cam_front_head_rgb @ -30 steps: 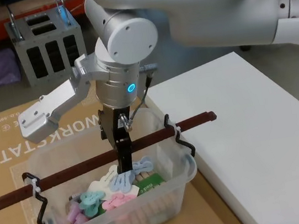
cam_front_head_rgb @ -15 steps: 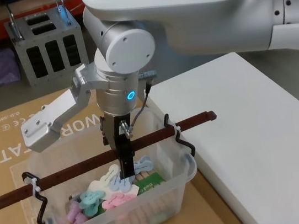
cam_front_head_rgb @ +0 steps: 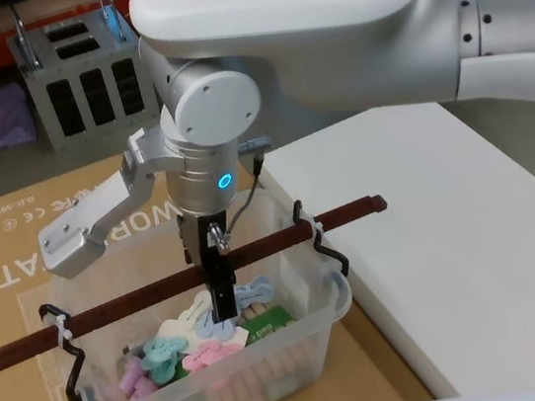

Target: Use one hand to grasp the basket and place it at the designated location.

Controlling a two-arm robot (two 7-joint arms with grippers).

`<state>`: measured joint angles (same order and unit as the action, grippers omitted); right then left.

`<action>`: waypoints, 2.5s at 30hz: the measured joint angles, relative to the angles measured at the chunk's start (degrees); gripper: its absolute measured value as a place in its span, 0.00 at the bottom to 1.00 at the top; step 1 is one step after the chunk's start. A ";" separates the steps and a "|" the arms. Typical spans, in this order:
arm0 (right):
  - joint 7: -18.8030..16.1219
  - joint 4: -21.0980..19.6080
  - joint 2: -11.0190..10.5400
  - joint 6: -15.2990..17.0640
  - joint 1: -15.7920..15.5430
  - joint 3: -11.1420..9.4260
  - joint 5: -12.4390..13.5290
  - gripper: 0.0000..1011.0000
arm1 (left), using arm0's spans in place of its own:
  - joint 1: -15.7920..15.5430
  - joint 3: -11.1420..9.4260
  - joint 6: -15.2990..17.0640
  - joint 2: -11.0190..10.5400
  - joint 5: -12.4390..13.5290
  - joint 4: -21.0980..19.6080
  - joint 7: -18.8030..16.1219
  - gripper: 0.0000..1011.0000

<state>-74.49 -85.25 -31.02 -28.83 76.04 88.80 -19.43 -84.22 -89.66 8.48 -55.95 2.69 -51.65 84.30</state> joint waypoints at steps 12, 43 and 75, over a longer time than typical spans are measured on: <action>0.40 3.16 1.66 -0.74 -0.46 0.73 -0.67 0.99 | 0.00 0.00 0.00 0.00 0.00 0.00 0.00 0.00; 0.63 4.70 2.36 -1.63 -0.28 1.18 -0.31 0.52 | 0.00 0.00 0.00 0.00 0.00 0.00 0.00 0.00; 1.11 3.25 1.26 -0.75 -0.29 -0.44 1.07 0.21 | 0.00 0.00 0.00 0.00 0.00 0.00 0.00 0.00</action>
<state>-73.38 -82.01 -29.75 -29.58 75.75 88.36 -18.36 -84.22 -89.66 8.49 -55.95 2.69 -51.65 84.30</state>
